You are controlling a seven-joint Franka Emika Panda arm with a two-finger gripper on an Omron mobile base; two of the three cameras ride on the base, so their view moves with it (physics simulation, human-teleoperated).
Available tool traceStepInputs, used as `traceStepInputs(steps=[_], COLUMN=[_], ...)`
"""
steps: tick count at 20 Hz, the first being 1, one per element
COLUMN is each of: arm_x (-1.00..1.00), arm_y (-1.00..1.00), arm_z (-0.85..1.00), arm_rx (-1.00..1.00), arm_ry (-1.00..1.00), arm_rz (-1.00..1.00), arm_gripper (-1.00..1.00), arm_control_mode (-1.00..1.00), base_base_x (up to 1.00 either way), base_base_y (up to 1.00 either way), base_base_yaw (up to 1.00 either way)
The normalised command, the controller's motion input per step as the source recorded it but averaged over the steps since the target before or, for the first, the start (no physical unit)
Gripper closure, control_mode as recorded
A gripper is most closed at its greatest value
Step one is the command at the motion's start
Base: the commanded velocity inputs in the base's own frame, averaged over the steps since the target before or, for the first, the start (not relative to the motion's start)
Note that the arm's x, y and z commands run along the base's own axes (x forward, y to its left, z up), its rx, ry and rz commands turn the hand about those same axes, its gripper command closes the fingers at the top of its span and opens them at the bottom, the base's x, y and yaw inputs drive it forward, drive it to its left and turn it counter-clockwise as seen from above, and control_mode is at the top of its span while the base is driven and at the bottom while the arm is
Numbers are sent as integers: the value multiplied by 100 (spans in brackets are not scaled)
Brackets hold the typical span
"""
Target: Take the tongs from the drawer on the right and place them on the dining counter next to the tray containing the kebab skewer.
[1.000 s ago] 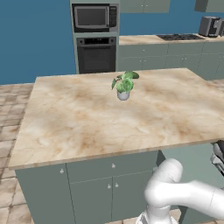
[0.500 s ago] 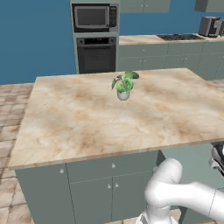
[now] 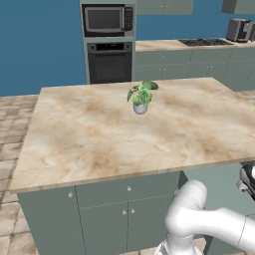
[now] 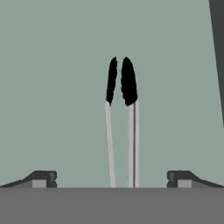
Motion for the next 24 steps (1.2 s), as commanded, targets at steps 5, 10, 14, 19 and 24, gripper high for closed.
traceStepInputs(steps=[5, 10, 14, 19, 24], arm_x=[7, 1, 0, 0, 0], arm_y=[-20, -5, 0, 0, 0], arm_z=[-1, -8, -24, -31, -21], arm_rx=[0, 0, 0, 0, 0], arm_ry=[0, 0, 0, 0, 0], arm_rz=[0, 0, 0, 0, 0], arm_gripper=[-100, -100, -100, -100, -100], arm_control_mode=[-100, -100, -100, -100, -100], base_base_x=[0, 0, 0, 0, 0], base_base_y=[0, 0, 0, 0, 0], base_base_yaw=[0, 0, 0, 0, 0])
